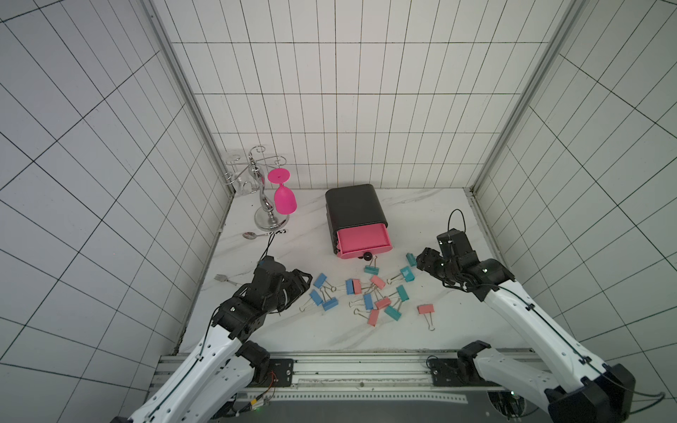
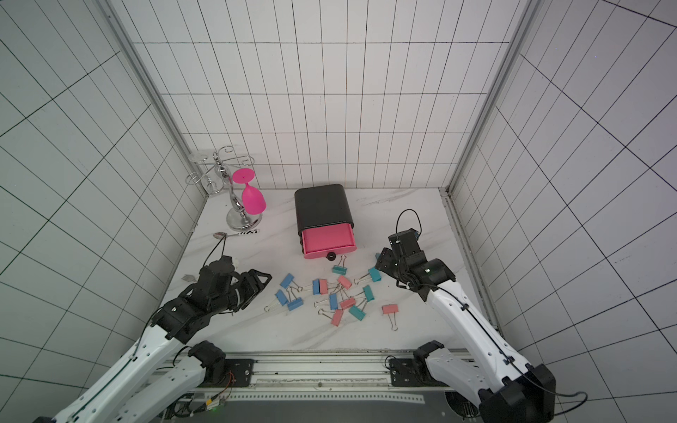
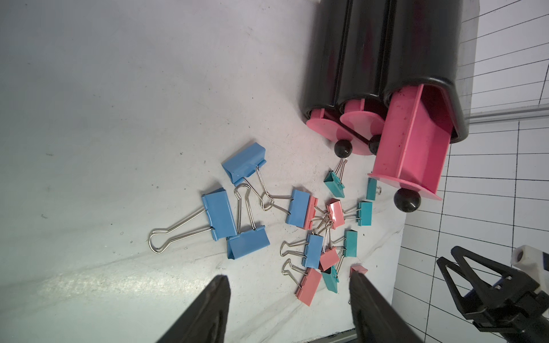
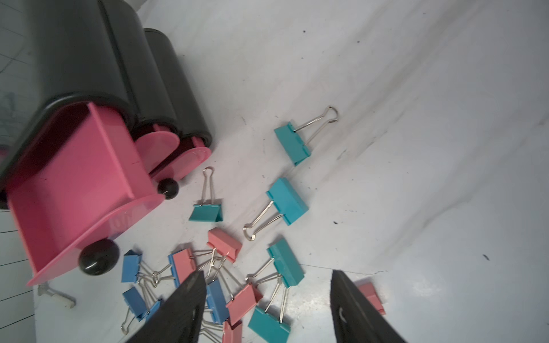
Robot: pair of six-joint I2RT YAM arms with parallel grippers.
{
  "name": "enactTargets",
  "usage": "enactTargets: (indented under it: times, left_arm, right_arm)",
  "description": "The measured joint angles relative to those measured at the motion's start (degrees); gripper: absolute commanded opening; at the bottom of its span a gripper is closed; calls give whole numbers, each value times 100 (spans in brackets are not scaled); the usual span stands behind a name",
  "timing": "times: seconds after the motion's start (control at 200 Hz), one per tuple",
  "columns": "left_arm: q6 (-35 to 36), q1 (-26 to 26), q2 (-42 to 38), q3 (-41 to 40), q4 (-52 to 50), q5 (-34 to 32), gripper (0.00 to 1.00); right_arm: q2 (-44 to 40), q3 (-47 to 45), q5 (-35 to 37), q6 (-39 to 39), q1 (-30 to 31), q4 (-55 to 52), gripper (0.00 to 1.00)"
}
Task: Put the binder clips in the drawer according to color
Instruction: Pick up the binder clip at the center of the board.
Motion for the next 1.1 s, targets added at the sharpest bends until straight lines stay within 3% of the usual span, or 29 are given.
enactTargets:
  times: [0.185, 0.39, 0.81, 1.1]
  left_arm:
    - [-52, 52, 11, -2, 59, 168, 67]
    - [-90, 70, -7, -31, 87, 234, 68]
    - [-166, 214, -201, -201, 94, 236, 68]
    - [-195, 407, -273, -310, 92, 299, 68]
  right_arm:
    - [802, 63, -280, -313, -647, -195, 71]
    - [1541, 444, -442, -271, -776, -240, 76]
    - [2444, 1080, -380, 1609, -776, -306, 77]
    - [3265, 1711, -323, 2433, -774, -363, 81]
